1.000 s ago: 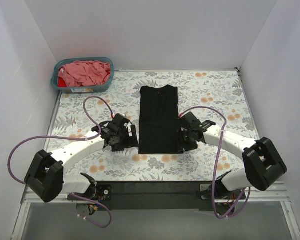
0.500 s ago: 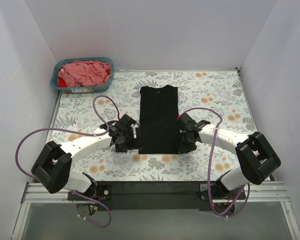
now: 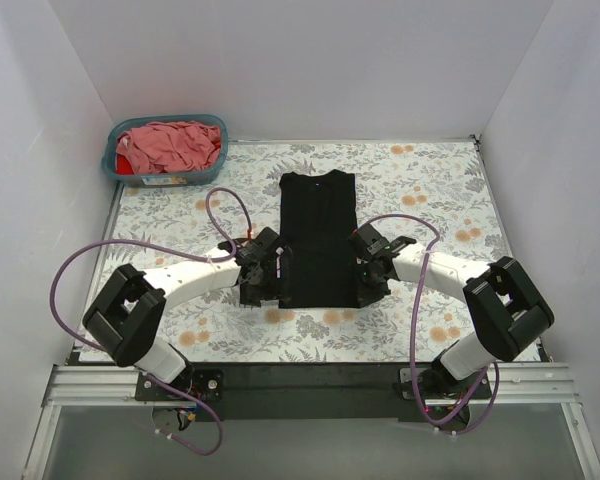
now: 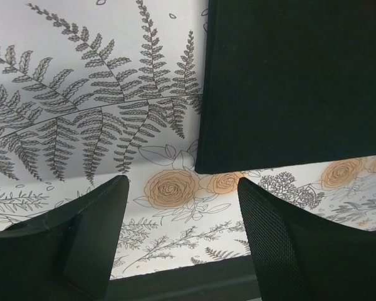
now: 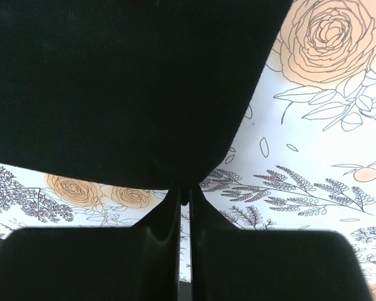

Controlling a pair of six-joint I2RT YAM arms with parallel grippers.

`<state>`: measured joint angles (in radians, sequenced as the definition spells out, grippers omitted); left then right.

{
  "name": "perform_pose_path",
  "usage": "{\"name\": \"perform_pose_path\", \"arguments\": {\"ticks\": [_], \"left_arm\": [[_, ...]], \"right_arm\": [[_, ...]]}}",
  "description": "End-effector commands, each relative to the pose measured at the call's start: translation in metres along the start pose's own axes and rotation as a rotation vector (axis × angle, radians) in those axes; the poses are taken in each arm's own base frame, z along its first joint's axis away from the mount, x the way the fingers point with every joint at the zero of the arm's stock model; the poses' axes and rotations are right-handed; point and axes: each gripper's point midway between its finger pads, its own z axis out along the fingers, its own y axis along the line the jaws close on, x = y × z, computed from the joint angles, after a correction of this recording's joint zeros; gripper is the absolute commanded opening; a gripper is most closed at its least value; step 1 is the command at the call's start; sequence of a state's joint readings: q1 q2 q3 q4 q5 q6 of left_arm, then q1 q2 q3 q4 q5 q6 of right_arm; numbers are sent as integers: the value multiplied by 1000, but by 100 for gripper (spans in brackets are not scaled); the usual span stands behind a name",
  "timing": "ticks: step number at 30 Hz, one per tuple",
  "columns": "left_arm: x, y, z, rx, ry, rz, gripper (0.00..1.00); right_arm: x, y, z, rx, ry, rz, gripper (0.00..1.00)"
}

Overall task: Fold and stack the t-shirts
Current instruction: Fold the tshirt

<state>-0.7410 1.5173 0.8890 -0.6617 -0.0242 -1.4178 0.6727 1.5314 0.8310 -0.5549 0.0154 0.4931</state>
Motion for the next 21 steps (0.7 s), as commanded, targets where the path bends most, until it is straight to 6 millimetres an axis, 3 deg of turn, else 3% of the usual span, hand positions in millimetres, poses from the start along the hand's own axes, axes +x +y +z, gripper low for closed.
{"name": "perform_pose_path", "arguments": {"ticks": [1, 10, 17, 21], "left_arm": [[-7, -4, -2, -32, -19, -12, 68], [-7, -10, 7, -55, 15, -12, 47], [2, -15, 15, -58, 51, 4, 44], [3, -8, 22, -99, 63, 11, 41]], "right_arm": [[26, -13, 23, 39, 90, -17, 1], [28, -5, 25, -9, 98, -33, 1], [27, -4, 26, -18, 99, -36, 1], [29, -3, 27, -24, 109, -41, 1]]}}
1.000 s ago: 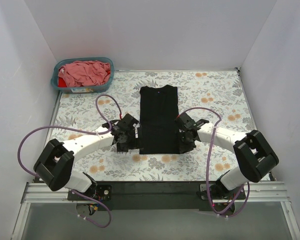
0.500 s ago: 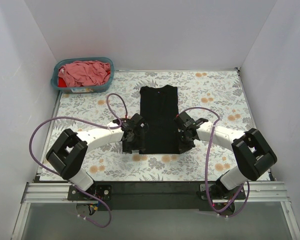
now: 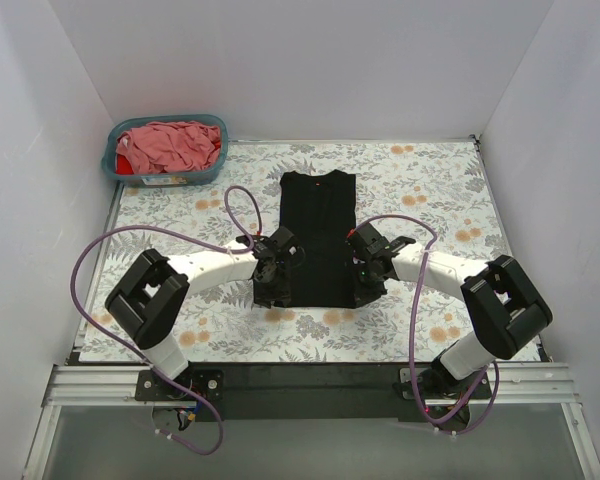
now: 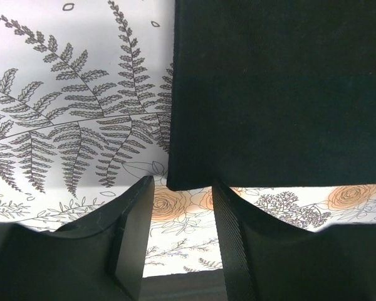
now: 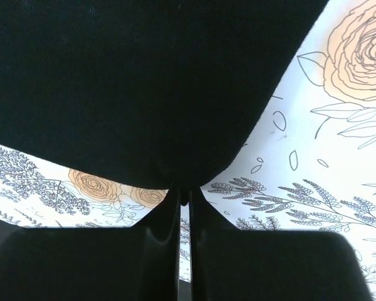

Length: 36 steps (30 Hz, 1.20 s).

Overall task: Fold and stack the t-shirts
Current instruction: Fold the tshirt

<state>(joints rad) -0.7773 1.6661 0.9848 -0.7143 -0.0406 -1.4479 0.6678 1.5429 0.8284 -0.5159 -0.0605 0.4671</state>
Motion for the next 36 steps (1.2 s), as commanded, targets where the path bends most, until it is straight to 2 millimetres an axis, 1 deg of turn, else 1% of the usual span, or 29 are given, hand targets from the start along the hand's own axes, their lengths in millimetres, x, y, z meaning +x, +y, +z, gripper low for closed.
{"name": "perform_pose_path", "arguments": {"ticks": [1, 5, 6, 8, 9, 12, 13, 15, 16, 19, 21, 25, 27, 29, 31, 32, 33, 34, 35, 36], "left_arm": [[-3, 1, 4, -33, -8, 3, 40], [-2, 6, 8, -63, 0, 8, 37], [-2, 8, 9, -74, -1, 7, 33], [0, 11, 11, -89, 5, 10, 31], [-1, 13, 11, -96, 1, 10, 26], [0, 16, 11, -111, 5, 14, 23], [0, 17, 11, -117, 1, 18, 19], [0, 19, 12, -124, 2, 22, 16], [0, 20, 12, -127, 1, 23, 12], [0, 21, 13, -134, 1, 27, 9], [1, 24, 16, -146, 5, 33, 0], [3, 27, 19, -158, 13, 47, 0], [5, 27, 14, -153, 20, 52, 0], [7, 26, 7, -142, 23, 45, 0], [17, 31, -4, -135, 33, 45, 0], [22, 31, -9, -128, 38, 46, 0], [32, 34, -14, -133, 63, 37, 0], [40, 30, -27, -104, 53, 48, 0], [52, 32, -32, -106, 67, 53, 0], [65, 35, -41, -109, 88, 57, 0]], "right_arm": [[29, -16, 24, 52, 96, -14, 1], [30, -16, 24, 50, 99, -12, 1], [30, -16, 24, 50, 99, -15, 1], [30, -16, 24, 50, 99, -14, 1], [30, -16, 24, 50, 99, -14, 1], [30, -16, 24, 48, 98, -15, 1], [31, -17, 25, 50, 102, -13, 1], [31, -16, 25, 49, 105, -13, 1], [31, -16, 25, 48, 105, -15, 1], [32, -16, 25, 49, 108, -14, 1], [32, -16, 25, 47, 110, -12, 1], [32, -16, 26, 44, 116, -21, 1], [29, -11, 24, 24, 112, -28, 1], [29, -4, 17, -13, 129, -51, 1], [30, 3, 8, -41, 129, -91, 1], [40, 2, 2, -23, 166, -105, 1], [40, 6, -7, -37, 154, -124, 1], [47, 6, -12, -43, 174, -142, 1], [56, 12, -18, -58, 191, -165, 1], [68, 12, -30, -62, 209, -179, 1]]}}
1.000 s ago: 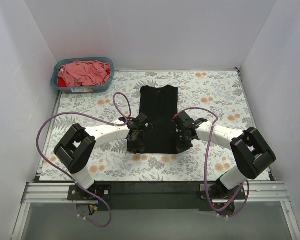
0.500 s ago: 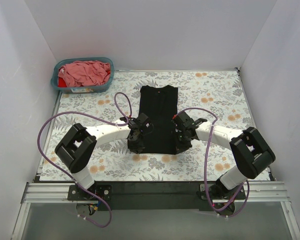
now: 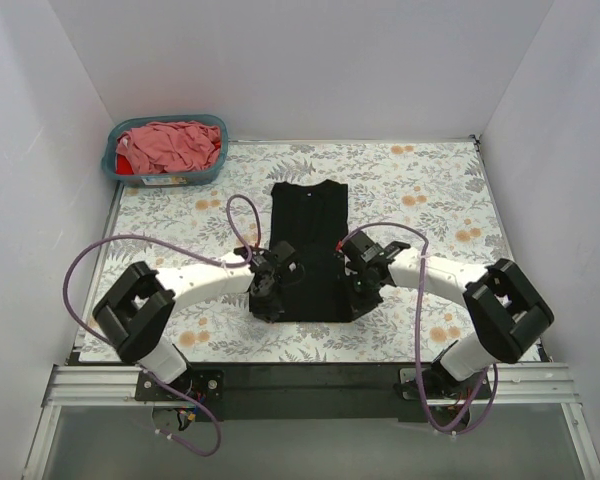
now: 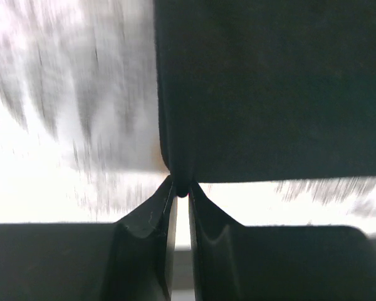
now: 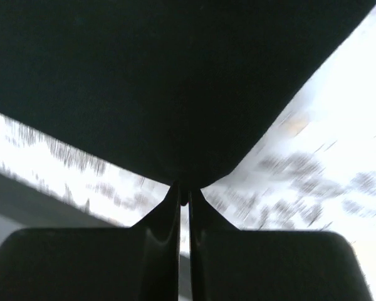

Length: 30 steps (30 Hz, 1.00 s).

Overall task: Fold and stack the t-shirts
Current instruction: Fold the tshirt

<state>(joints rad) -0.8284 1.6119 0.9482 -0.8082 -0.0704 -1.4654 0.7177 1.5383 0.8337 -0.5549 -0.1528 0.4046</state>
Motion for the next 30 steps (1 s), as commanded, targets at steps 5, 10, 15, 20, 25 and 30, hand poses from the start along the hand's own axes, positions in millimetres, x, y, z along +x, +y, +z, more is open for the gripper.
{"name": "perform_pose_path", "arguments": {"ticks": [5, 10, 15, 20, 25, 30], "left_arm": [[112, 9, -64, 14, 76, 5, 0], [155, 1, -86, 69, 137, -7, 0], [87, -19, -113, 176, 19, -58, 0], [14, -28, -140, 266, -96, -89, 0], [-23, -21, -143, 290, -119, -103, 0], [-60, -6, -139, 308, -150, -154, 0]], "right_arm": [[105, 19, -52, -12, 175, -95, 1], [132, 37, -86, -105, 159, -91, 1], [84, 42, -122, -79, 52, -134, 1], [19, 48, -148, -103, -22, -145, 1], [-37, 65, -165, -158, -55, -175, 1], [-71, 63, -160, -174, -51, -177, 1]]}}
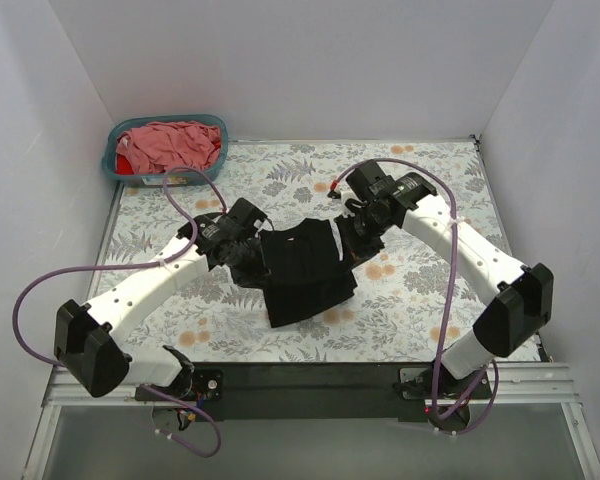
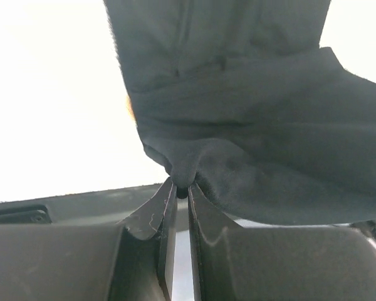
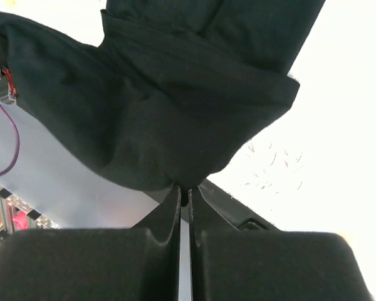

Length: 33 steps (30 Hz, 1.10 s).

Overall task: Fold and stack the t-shirts
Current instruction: Fold the tshirt

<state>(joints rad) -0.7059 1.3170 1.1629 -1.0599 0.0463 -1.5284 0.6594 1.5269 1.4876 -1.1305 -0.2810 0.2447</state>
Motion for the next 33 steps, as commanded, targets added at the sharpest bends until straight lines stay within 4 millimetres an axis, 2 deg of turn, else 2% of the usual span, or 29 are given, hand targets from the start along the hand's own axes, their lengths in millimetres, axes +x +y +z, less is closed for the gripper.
{"name": "perform_pose_path", "arguments": {"ticks": [1, 12, 15, 18, 20, 21, 23, 24, 25, 26, 27, 28, 29, 31, 33], "left_arm": [[-29, -4, -7, 75, -33, 28, 0], [-104, -3, 3, 121, -97, -6, 0], [-116, -7, 7, 126, -100, 1, 0], [-111, -10, 4, 150, -86, 7, 0], [-92, -9, -2, 183, -60, 5, 0], [-81, -11, -5, 196, -50, 24, 0], [-57, -11, -6, 203, -20, 35, 0], [-29, -14, -7, 218, 11, 74, 0], [-14, -13, -5, 216, 31, 91, 0], [1, -13, -6, 214, 50, 72, 0], [21, -5, -6, 211, 69, 77, 0], [42, -7, -9, 229, 94, 108, 0], [53, -6, -11, 236, 105, 101, 0], [84, -1, -22, 269, 138, 84, 0], [115, -3, -33, 311, 202, 101, 0]], "right_arm": [[-14, 1, -5, -39, 11, -42, 1], [-86, -10, -3, -91, -62, -27, 1], [-93, -11, 0, -113, -59, -28, 1], [-84, -3, -4, -155, -51, -31, 1], [-59, -7, 4, -144, -2, -22, 1], [-47, -5, -4, -139, -13, -33, 1], [-9, -12, 10, -128, 63, -15, 1], [4, -8, 2, -132, 41, -31, 1], [16, -8, 3, -135, 48, -35, 1], [44, -12, 14, -126, 114, -19, 1], [57, -9, 8, -130, 96, -35, 1], [71, -8, 10, -127, 113, -21, 1], [95, -7, 18, -128, 165, -31, 1], [120, 2, 13, -145, 166, -31, 1], [157, 12, 14, -177, 216, -57, 1]]}}
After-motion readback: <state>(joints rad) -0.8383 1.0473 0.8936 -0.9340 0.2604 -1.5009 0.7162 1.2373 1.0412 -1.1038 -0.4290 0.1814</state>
